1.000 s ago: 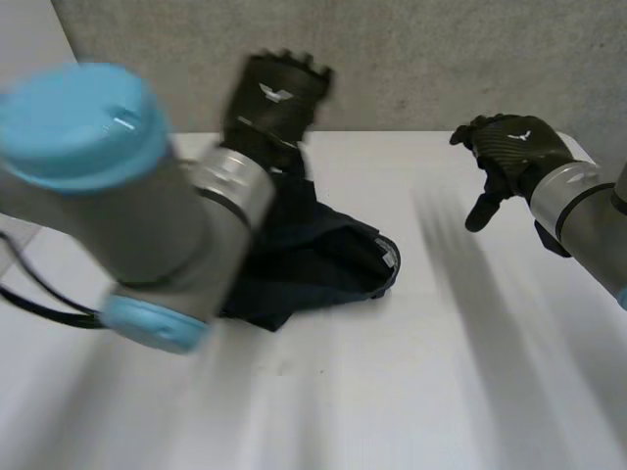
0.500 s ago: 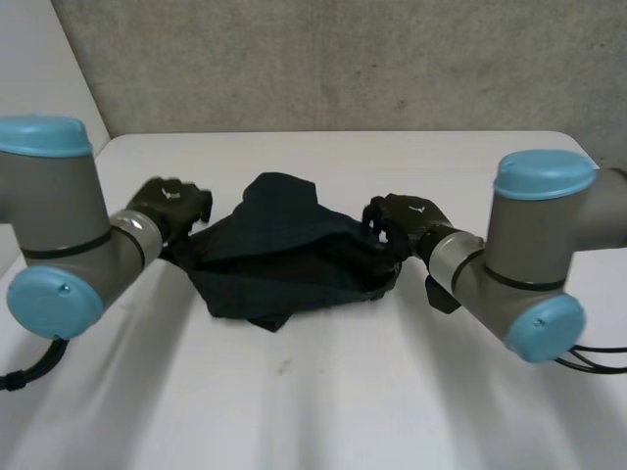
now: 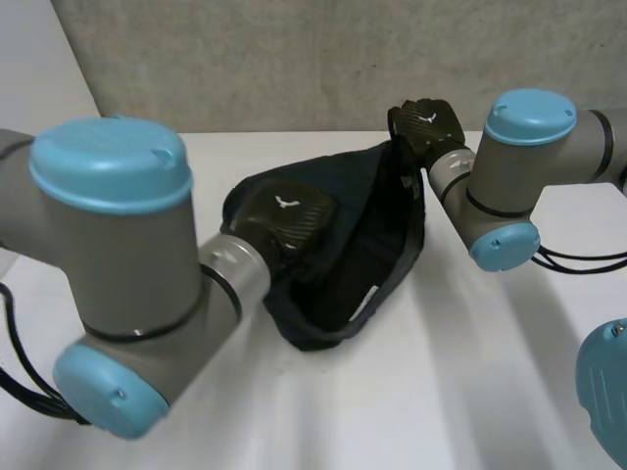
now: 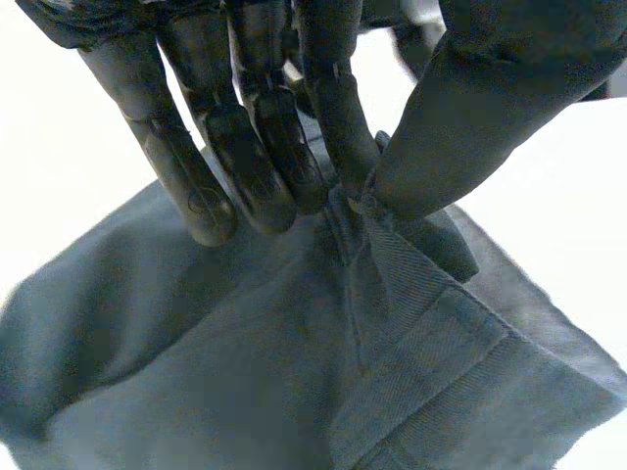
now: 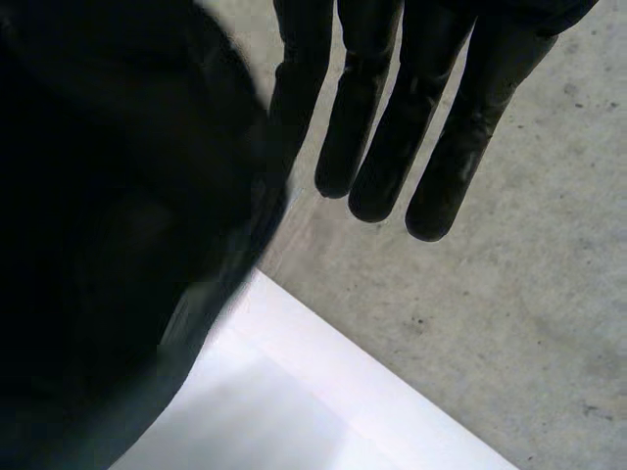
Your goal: Fold the shorts.
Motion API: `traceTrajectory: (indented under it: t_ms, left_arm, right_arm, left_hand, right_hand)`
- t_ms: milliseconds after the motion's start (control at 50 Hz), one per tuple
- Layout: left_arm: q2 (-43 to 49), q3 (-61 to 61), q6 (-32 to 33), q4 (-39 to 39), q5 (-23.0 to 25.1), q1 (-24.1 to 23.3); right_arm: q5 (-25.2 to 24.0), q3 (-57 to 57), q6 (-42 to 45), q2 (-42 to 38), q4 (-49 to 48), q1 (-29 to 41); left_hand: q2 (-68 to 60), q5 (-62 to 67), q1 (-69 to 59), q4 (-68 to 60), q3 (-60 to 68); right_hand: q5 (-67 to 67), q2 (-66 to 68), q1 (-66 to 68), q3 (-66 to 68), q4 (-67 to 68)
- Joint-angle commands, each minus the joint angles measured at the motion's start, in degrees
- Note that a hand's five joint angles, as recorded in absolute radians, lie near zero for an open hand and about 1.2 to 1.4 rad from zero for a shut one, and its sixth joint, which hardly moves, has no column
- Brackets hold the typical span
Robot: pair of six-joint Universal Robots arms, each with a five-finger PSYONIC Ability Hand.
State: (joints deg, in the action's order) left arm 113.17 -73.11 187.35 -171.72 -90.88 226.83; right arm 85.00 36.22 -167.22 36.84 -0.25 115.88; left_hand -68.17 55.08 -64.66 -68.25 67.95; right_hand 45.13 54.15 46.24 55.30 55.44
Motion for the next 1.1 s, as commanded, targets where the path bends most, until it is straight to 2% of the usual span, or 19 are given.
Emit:
traceTrajectory:
  t_ms: [20,60,80,120,160,200,280,300,380,420,580,620,700,840,1000,1100]
  left_arm:
    - [3.1,1.0,-3.9,-3.3,-1.0,-8.9]
    - [3.4,1.2,-4.8,-5.5,-1.0,-9.5]
    - [3.4,1.2,-5.9,-7.6,-1.0,-9.6]
    - [3.4,1.3,-6.8,-9.2,-1.3,-9.6]
    - [2.6,1.2,-8.0,-10.6,-1.5,-9.6]
    - [2.2,1.0,-8.2,-11.2,-1.6,-9.1]
    - [-2.8,-0.7,-7.9,-11.1,-2.2,-4.4]
    - [-5.3,-2.4,-7.7,-11.2,-1.9,-1.2]
    - [-9.9,-6.6,-7.5,-11.8,-1.5,7.0]
    - [-11.3,-7.8,-7.4,-11.9,-1.1,9.8]
    - [-12.5,-12.1,-6.6,-11.5,4.9,20.2]
    - [-11.8,-12.6,-5.5,-11.4,6.3,21.5]
    - [-8.3,-14.4,-2.5,-10.9,7.0,22.3]
    - [-3.0,-17.6,2.5,-10.7,7.1,21.4]
    - [0.7,-17.1,2.7,-10.7,7.0,19.3]
    - [1.2,-16.4,2.8,-10.8,7.0,19.1]
  right_arm:
    - [0.6,-1.7,-0.6,0.5,0.2,-2.8]
    - [0.7,-2.0,-0.6,0.4,0.3,-4.0]
    - [0.4,-2.1,-0.6,0.3,0.6,-4.6]
    - [0.4,-2.0,-0.6,0.2,1.1,-5.0]
    - [0.5,-1.2,-0.6,0.9,2.8,-5.1]
    - [0.5,-0.3,-0.6,1.7,4.6,-5.3]
    - [0.0,5.7,-0.6,9.2,9.6,-6.9]
    - [-0.5,9.4,-0.6,13.0,10.5,-7.4]
    - [-2.8,19.5,0.1,22.5,10.6,-7.6]
    - [-4.3,23.2,0.2,25.8,10.7,-7.6]
    - [-10.8,39.8,-0.6,38.6,11.2,-5.9]
    - [-12.1,44.6,-0.4,42.5,11.1,-3.1]
    - [-13.2,50.6,0.1,44.5,10.9,3.0]
    - [-12.6,56.4,0.4,44.2,10.8,11.9]
    - [-12.1,60.7,2.1,41.7,6.1,14.1]
    - [-10.8,61.7,5.6,36.7,-0.7,14.2]
  left_hand:
    - [-11.8,14.9,-15.3,-11.7,12.1]
    - [-2.2,5.2,-5.7,-2.1,2.4]
    - [18.6,-15.5,15.0,18.6,-18.3]
    - [38.0,-34.9,34.5,38.1,-37.8]
    - [52.5,-49.4,49.0,52.6,-52.3]
    - [57.6,-54.5,54.1,57.7,-57.4]
    - [56.6,-53.5,53.1,56.7,-56.4]
    - [56.4,-53.4,52.9,56.5,-56.2]
    - [55.6,-52.5,52.1,55.7,-55.4]
    - [55.6,-52.5,52.1,55.7,-55.4]
    - [50.2,-47.1,46.7,50.3,-50.0]
    - [45.4,-42.3,41.9,45.5,-45.1]
    - [39.8,-36.7,36.3,39.9,-39.6]
    - [39.5,-36.4,35.9,39.5,-39.2]
    - [35.8,-32.7,32.2,35.8,-35.5]
    - [35.9,-32.8,32.4,36.0,-35.7]
  right_hand:
    - [-13.7,-12.8,-4.8,-13.9,-14.0]
    - [-21.0,-20.0,-12.1,-21.1,-21.3]
    - [-30.8,-29.8,-21.9,-31.0,-31.1]
    - [-41.3,-40.3,-32.4,-41.5,-41.6]
    - [-45.1,-44.2,-36.2,-45.3,-45.4]
    - [-45.1,-44.2,-36.2,-45.3,-45.4]
    - [-45.1,-44.2,-36.2,-45.3,-45.4]
    - [-45.1,-44.2,-36.2,-45.3,-45.4]
    - [-45.1,-44.2,-36.2,-45.3,-45.4]
    - [-42.5,-41.6,-33.7,-42.7,-42.9]
    - [-30.8,-29.8,-21.9,-30.9,-31.1]
    - [-26.9,-25.9,-18.0,-27.1,-27.2]
    - [-17.3,-16.3,-8.4,-17.5,-17.6]
    - [-6.2,-5.2,2.7,-6.4,-6.5]
    - [-8.7,-7.7,0.2,-8.9,-9.0]
    - [-21.5,-20.5,-12.6,-21.6,-21.8]
